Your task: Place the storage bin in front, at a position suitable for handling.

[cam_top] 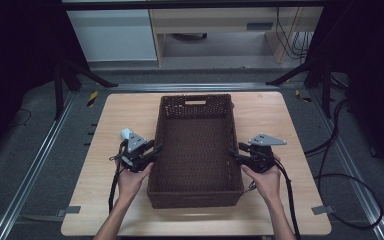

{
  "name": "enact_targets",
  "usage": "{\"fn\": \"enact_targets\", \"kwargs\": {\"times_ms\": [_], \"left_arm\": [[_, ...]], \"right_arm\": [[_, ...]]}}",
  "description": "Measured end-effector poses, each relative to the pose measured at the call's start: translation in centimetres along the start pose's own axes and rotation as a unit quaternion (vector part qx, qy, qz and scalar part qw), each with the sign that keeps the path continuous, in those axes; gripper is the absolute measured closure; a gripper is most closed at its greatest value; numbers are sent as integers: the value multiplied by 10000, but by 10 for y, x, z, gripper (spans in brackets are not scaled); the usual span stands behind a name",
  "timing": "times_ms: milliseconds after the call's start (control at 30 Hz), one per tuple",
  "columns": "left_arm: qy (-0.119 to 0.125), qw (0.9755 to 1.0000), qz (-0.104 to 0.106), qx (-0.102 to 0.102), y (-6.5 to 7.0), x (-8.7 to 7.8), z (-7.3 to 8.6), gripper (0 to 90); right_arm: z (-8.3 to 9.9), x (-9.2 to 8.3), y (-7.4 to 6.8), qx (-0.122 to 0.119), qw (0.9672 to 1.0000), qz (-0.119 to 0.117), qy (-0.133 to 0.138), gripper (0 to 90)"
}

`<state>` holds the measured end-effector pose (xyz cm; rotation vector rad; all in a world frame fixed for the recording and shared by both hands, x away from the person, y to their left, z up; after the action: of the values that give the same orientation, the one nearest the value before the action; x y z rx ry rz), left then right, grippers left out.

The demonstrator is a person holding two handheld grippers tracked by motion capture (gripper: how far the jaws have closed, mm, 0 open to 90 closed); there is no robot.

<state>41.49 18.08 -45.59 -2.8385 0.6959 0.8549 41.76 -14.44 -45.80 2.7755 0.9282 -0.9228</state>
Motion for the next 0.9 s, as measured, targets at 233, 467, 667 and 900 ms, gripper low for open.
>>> {"fn": "enact_targets", "kwargs": {"times_ms": [233,467,667,900], "left_arm": [[29,10000,23,-28,3,3,-1,640],[24,10000,42,27,3,4,-1,623],[97,9999,114,47,0,-6,-1,470],[350,9993,87,15,-22,-41,-4,389]], "right_arm": [[3,9,2,-44,9999,76,-93,550],[2,11,5,-62,9997,197,-110,570],[2,10,3,-172,9990,373,-191,614],[3,6,3,-182,9985,466,-228,635]]}}
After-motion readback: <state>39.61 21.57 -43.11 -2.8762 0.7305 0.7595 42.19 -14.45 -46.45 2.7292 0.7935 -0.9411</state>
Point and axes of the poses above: each handheld gripper's, and its own axes: x roughly forward along the jaws, z roughly out of its underside, y roughly to its right, the point moved 5 cm from there along x, roughly forward along the jaws, and after that the axes turned 4 degrees about -y, right-handed, at the moved point
